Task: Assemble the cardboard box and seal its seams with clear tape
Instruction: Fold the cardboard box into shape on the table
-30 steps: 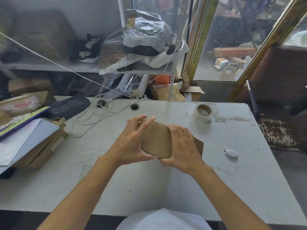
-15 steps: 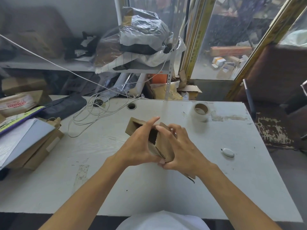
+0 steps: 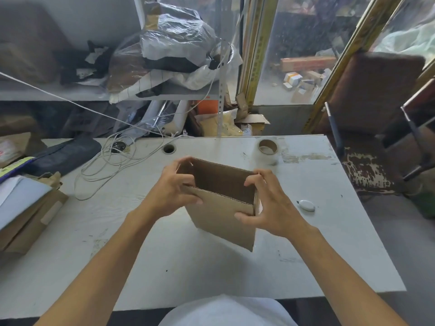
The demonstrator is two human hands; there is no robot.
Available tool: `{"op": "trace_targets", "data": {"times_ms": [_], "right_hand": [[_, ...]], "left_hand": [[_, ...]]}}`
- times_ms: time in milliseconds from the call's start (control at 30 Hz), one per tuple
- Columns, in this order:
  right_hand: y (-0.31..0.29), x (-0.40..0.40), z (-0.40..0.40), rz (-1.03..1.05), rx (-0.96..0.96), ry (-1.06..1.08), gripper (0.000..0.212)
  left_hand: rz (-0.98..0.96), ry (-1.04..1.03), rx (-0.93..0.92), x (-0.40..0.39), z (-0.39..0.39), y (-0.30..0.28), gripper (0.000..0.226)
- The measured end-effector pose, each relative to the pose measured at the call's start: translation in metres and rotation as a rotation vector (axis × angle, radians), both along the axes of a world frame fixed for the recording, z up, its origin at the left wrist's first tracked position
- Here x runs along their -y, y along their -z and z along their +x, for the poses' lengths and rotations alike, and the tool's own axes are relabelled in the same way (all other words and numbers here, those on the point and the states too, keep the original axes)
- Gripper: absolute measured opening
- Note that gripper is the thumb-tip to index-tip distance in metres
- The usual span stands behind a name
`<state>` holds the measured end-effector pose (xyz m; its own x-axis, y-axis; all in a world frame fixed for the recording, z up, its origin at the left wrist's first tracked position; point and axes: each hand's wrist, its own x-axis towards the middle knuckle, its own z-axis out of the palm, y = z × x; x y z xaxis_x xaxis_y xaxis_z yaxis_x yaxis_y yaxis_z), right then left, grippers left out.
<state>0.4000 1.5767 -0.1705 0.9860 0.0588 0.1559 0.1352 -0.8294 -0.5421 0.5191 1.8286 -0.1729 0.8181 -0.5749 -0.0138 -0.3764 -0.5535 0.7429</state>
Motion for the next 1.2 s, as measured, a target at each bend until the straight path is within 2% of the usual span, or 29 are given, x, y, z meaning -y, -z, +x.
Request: {"op": "trace_targets", "data": {"times_ms": [133, 333, 467, 600, 700, 800, 867, 1000, 1100, 1200], "right_hand": [[0.014, 0.007, 0.005, 0.013, -0.181, -0.010, 0.071], [0.025, -0.011, 0.013, 0.049, -0.171, -0.124, 0.080], [0.023, -0.008, 0.018, 0.105, -0.208, -0.046, 0.095], [0.018, -0.014, 0.020, 0.163, -0.269, -0.010, 0.093], [0.026, -0.026, 0.016, 0.203, -0.302, -0.045, 0.087], [0.031, -0.030, 0.010, 0.349, -0.314, -0.008, 0.086], [0.032, -0.030, 0.006, 0.444, -0.284, 0.051, 0.088], [0.038, -0.034, -0.002, 0.541, -0.260, 0.137, 0.088], [0.040, -0.035, -0.002, 0.559, -0.245, 0.145, 0.073], [0.042, -0.034, 0.001, 0.476, -0.224, 0.116, 0.062]], "left_hand": [[-0.025, -0.031, 0.100, -0.006, -0.016, -0.001, 0.032], [-0.041, -0.178, 0.142, -0.013, -0.047, 0.019, 0.032], [-0.120, -0.157, 0.193, -0.024, -0.059, 0.024, 0.029], [-0.104, -0.112, 0.200, -0.032, -0.063, 0.030, 0.019], [-0.078, -0.133, 0.151, -0.035, -0.064, 0.038, 0.025], [-0.091, -0.140, 0.147, -0.035, -0.064, 0.045, 0.027], [-0.138, -0.162, 0.131, -0.036, -0.065, 0.047, 0.034], [-0.191, -0.187, 0.060, -0.035, -0.065, 0.050, 0.078], [-0.193, -0.216, 0.025, -0.037, -0.062, 0.053, 0.082], [-0.170, -0.188, 0.036, -0.041, -0.058, 0.054, 0.079]]}}
